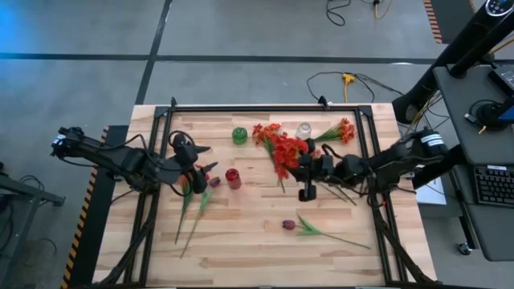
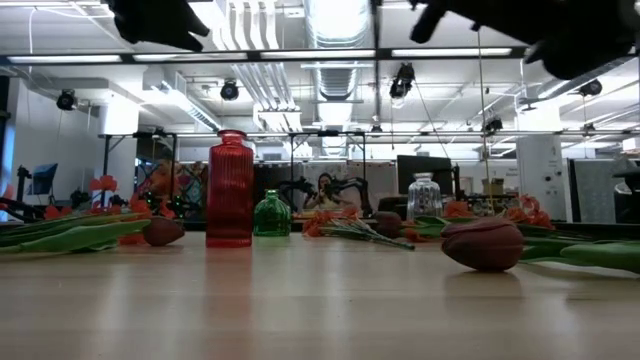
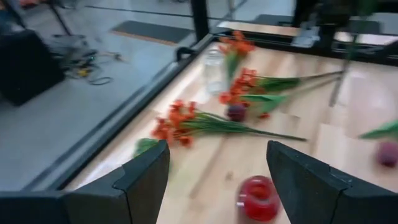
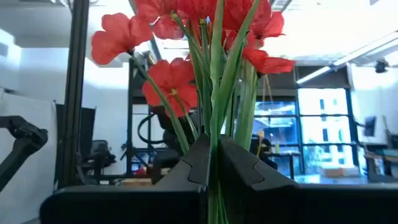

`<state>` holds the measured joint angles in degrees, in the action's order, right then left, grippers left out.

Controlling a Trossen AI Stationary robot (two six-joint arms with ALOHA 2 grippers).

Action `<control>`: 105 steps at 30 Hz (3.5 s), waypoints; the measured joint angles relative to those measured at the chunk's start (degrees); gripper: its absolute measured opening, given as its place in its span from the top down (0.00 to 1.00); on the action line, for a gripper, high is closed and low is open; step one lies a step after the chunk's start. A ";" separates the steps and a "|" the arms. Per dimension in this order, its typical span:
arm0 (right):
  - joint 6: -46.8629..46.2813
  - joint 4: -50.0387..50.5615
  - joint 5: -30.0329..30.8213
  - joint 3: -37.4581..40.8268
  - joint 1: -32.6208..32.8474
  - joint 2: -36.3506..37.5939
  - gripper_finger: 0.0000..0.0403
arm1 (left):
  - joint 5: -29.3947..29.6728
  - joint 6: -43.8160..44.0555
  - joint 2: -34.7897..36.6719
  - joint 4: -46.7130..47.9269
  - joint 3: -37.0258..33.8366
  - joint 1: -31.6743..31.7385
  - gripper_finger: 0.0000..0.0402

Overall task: Sort flowers into vase by color
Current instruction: Put the right red flowers into the red vase

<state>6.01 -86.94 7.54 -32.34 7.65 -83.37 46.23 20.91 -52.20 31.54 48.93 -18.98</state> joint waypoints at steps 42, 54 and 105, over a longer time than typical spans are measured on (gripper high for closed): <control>0.04 -1.65 -6.50 -34.75 -6.35 -27.76 0.97 | 5.42 17.16 6.44 22.72 0.00 0.00 0.38; 0.10 1.41 -6.50 -34.75 -7.22 -27.87 0.97 | 5.78 17.15 6.44 22.70 0.00 0.00 0.38; 0.23 5.55 -6.45 -38.53 -7.69 -32.11 0.97 | 7.40 17.11 6.44 22.33 0.00 0.00 0.38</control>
<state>6.23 -81.39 1.09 -70.87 -0.05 -115.48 53.63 38.02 -45.76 53.87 48.93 -18.98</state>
